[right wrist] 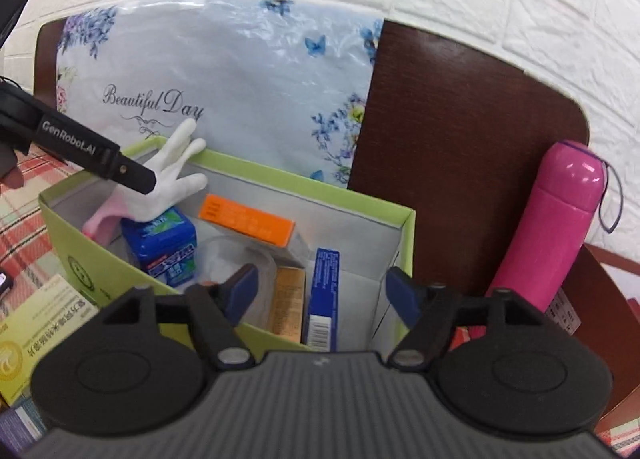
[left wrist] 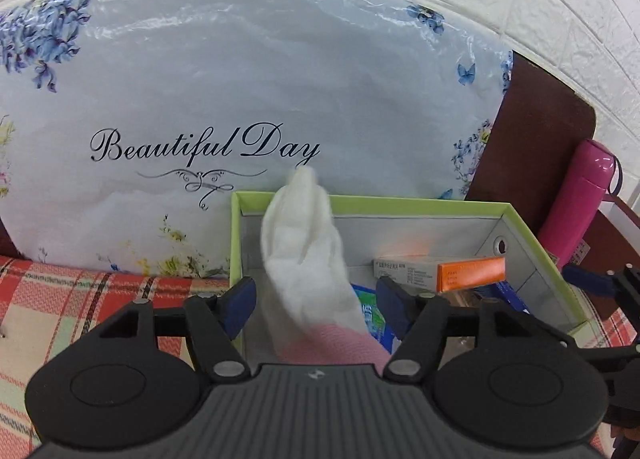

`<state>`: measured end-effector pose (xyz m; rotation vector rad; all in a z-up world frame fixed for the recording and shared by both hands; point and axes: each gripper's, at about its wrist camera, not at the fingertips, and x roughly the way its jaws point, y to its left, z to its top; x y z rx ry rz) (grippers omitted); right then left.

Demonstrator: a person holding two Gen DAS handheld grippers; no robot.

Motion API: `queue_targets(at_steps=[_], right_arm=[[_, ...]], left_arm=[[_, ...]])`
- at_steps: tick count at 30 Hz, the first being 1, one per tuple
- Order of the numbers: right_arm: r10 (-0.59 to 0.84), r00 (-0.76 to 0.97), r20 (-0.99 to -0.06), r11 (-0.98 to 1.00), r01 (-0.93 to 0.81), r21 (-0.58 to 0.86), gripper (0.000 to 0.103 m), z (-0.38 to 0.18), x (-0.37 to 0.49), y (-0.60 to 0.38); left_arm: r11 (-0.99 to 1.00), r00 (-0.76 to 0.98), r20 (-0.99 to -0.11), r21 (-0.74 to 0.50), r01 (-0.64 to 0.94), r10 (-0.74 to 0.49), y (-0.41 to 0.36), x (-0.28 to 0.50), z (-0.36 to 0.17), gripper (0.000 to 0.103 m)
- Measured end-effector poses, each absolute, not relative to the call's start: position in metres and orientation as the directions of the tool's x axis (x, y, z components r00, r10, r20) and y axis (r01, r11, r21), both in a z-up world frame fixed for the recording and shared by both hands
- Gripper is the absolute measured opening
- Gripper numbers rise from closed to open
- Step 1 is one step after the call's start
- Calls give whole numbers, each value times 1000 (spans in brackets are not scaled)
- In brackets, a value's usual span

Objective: Organize objects
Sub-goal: 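Lift the glove and blue box into the lime-green box and release, then move both tools back over the remaining items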

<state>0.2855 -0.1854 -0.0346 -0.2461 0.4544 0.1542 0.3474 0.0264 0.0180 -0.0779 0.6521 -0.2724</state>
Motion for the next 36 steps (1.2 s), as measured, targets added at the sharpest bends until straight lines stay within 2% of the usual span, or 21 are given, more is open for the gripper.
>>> queue_targets(at_steps=[4, 7, 16, 26, 36], right_arm=[[102, 903, -417, 964, -193, -183, 99, -18, 269, -187], [99, 922, -375, 970, -175, -172, 103, -1, 245, -190], [149, 935, -323, 978, -187, -89, 103, 22, 161, -202], [151, 923, -354, 985, -172, -28, 103, 6, 90, -209], [190, 880, -435, 980, -197, 28, 103, -34, 58, -184]], left_arm=[[970, 776, -583, -131, 203, -241, 26, 330, 27, 70], [979, 789, -579, -118, 169, -206, 23, 308, 40, 70], [978, 793, -574, -146, 146, -204, 4, 221, 53, 71], [975, 780, -588, -182, 129, -213, -3, 149, 25, 71], [971, 746, -633, -226, 78, -207, 20, 104, -19, 71]])
